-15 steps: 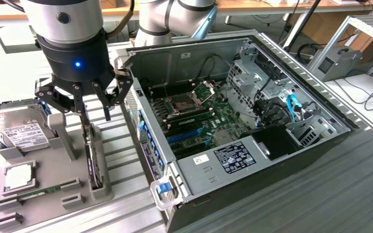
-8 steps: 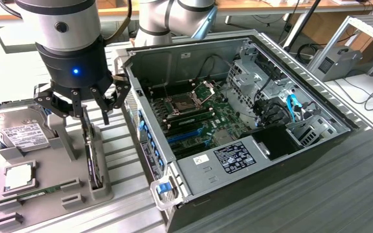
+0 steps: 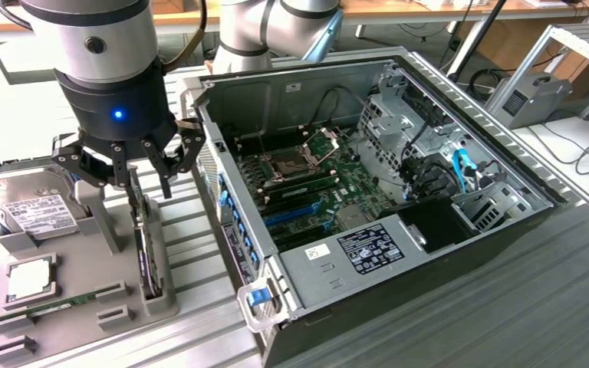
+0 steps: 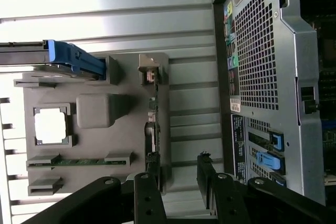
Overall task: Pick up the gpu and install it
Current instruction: 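Pick up the gpu and move the gpu toward the slot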
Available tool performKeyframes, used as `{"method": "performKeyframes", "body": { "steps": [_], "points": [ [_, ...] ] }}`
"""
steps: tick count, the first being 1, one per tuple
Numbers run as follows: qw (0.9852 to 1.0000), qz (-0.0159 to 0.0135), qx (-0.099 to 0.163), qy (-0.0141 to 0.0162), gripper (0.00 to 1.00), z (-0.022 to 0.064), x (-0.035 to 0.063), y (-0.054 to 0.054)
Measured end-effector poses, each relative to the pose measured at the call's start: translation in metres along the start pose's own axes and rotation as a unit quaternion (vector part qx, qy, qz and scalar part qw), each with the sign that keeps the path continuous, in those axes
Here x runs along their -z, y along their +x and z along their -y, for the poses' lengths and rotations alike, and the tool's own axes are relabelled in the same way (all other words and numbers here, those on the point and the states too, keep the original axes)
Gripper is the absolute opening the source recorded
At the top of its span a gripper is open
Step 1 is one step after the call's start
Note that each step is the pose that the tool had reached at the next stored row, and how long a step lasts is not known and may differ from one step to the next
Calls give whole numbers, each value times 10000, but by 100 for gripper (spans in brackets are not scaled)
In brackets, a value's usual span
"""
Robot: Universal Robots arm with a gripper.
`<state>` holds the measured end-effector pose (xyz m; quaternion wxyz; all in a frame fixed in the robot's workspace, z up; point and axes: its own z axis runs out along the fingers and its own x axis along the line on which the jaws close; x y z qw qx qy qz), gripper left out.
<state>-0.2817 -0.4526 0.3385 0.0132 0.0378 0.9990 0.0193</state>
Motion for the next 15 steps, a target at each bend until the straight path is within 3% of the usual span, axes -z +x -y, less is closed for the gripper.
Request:
{"method": "performKeyframes", "body": {
  "steps": [15],
  "points": [
    [10000,0,0,0,42,18,-18,23]
  ]
}}
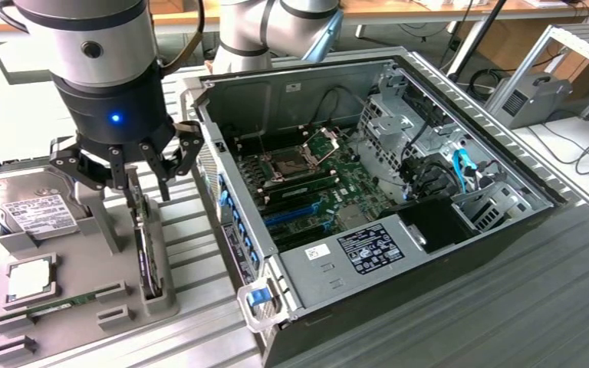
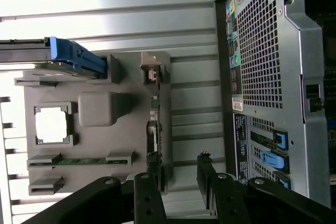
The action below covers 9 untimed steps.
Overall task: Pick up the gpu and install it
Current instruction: 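Pick up the gpu and move the gpu toward the slot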
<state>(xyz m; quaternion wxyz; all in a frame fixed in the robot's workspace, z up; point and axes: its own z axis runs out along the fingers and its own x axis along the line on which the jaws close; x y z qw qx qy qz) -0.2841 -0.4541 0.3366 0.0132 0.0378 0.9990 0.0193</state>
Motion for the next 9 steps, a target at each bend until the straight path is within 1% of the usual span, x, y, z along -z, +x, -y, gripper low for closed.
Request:
{"method": "performKeyframes", "body": {
  "steps": [9],
  "points": [
    [10000,0,0,0,42,12,-11,17]
  ]
}}
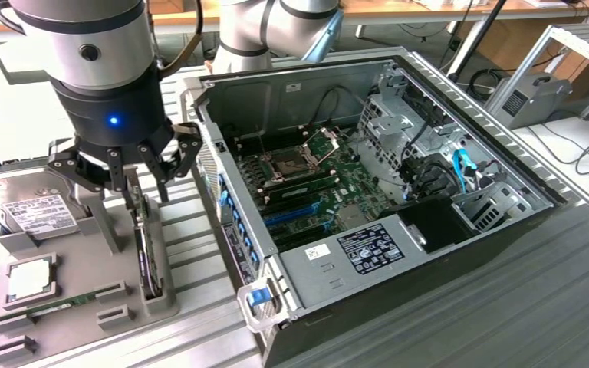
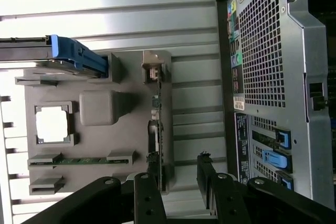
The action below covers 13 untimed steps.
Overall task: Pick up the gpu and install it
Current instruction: 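Pick up the gpu and move the gpu toward the slot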
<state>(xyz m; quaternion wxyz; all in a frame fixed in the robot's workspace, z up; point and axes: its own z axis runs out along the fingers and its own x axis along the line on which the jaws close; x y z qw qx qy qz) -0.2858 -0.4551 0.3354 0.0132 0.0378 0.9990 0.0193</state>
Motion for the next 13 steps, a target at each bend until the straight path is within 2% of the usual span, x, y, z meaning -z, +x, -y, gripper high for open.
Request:
{"method": "performKeyframes", "body": {
  "steps": [13],
  "points": [
    [10000,0,0,0,42,23,-28,28]
  ]
}}
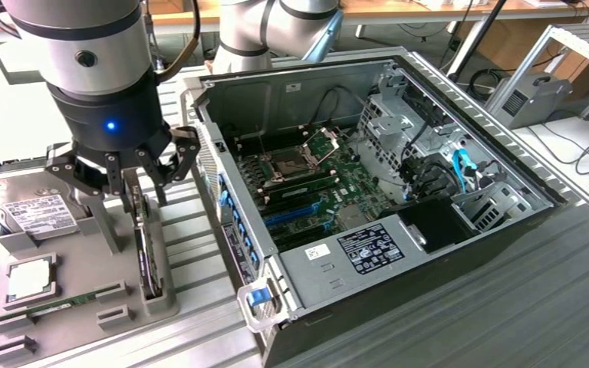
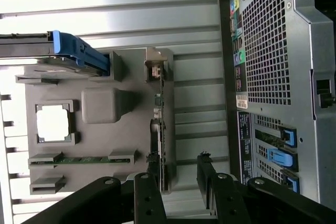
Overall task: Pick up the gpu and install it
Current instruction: 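Pick up the gpu and move the gpu toward the slot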
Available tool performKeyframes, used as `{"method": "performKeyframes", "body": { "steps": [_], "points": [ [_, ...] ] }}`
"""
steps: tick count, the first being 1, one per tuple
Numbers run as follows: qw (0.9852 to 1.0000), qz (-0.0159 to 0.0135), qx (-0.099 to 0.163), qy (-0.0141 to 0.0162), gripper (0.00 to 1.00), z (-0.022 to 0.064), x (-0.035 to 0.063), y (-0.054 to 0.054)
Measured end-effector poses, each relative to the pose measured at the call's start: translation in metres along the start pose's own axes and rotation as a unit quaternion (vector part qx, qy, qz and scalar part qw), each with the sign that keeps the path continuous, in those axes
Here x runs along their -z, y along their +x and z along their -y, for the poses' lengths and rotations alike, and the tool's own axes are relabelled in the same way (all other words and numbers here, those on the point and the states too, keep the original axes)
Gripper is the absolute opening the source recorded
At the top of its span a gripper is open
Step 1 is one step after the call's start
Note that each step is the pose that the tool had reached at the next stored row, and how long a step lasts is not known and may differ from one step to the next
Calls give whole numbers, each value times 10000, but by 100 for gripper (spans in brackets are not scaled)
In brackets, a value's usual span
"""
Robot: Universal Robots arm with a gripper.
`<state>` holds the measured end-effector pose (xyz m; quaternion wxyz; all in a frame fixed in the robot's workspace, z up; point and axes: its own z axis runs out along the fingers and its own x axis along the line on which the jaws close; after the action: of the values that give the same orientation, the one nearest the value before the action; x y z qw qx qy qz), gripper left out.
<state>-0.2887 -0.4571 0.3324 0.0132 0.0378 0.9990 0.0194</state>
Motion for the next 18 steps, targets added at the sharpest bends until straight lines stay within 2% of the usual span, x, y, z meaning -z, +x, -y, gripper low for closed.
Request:
{"method": "performKeyframes", "body": {
  "steps": [18],
  "points": [
    [10000,0,0,10,42,4,-32,3]
  ]
}}
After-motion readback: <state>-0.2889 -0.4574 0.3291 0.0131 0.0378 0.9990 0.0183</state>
